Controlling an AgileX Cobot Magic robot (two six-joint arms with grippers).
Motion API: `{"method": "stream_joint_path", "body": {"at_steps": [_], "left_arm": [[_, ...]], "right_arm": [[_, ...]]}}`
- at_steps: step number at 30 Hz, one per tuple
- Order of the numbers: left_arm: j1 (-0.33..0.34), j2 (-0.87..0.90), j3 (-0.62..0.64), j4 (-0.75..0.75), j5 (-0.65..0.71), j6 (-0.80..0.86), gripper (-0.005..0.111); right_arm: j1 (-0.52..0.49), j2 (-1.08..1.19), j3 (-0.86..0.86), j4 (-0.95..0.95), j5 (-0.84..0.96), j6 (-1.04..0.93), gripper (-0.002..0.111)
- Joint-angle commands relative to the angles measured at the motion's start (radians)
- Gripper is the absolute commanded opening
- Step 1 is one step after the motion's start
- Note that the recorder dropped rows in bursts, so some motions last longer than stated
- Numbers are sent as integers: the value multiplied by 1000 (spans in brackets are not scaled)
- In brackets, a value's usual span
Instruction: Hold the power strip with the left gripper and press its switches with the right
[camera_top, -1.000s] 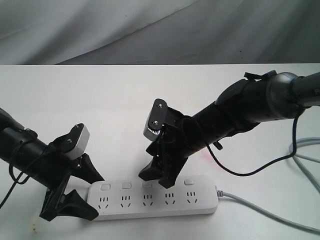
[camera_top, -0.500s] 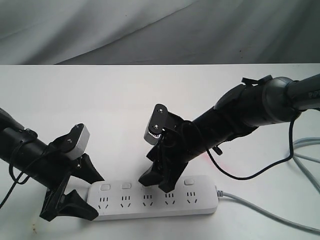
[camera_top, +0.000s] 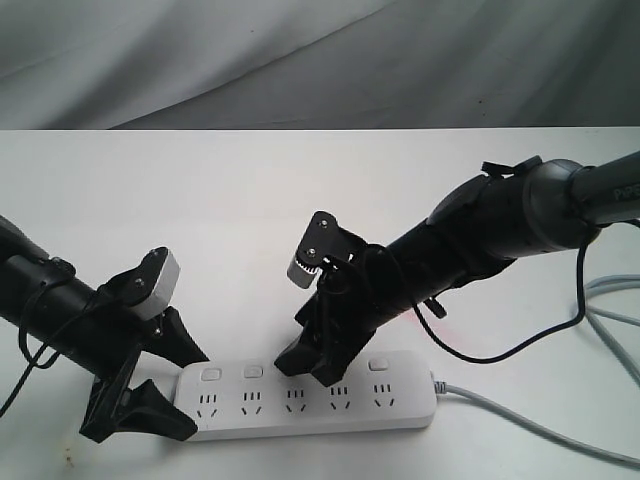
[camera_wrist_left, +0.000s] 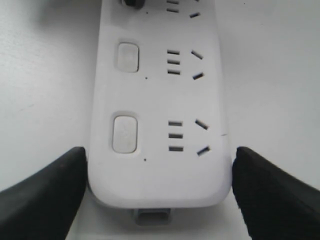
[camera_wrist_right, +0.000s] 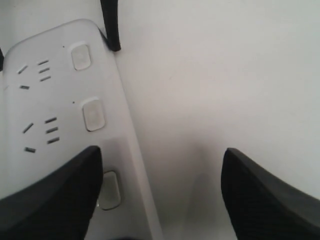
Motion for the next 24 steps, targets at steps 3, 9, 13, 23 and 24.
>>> {"method": "stream_joint_path", "body": {"at_steps": [3,9,13,23,24], "left_arm": [[-5,0,-1,-6,16,3,64],[-5,0,-1,-6,16,3,64],[-5,0,-1,-6,16,3,64],[-5,0,-1,-6,16,3,64],[-5,0,-1,-6,16,3,64]], "right_arm": [[-6,24,33,-132,-125,-8,62],[-6,24,54,-135,-151,-3,62],[-6,7,54,-135,-174,-1,62],[-6,-115,52,-44,-128,-78,62],[-6,-134,52,-44,-130,-86,62]]}}
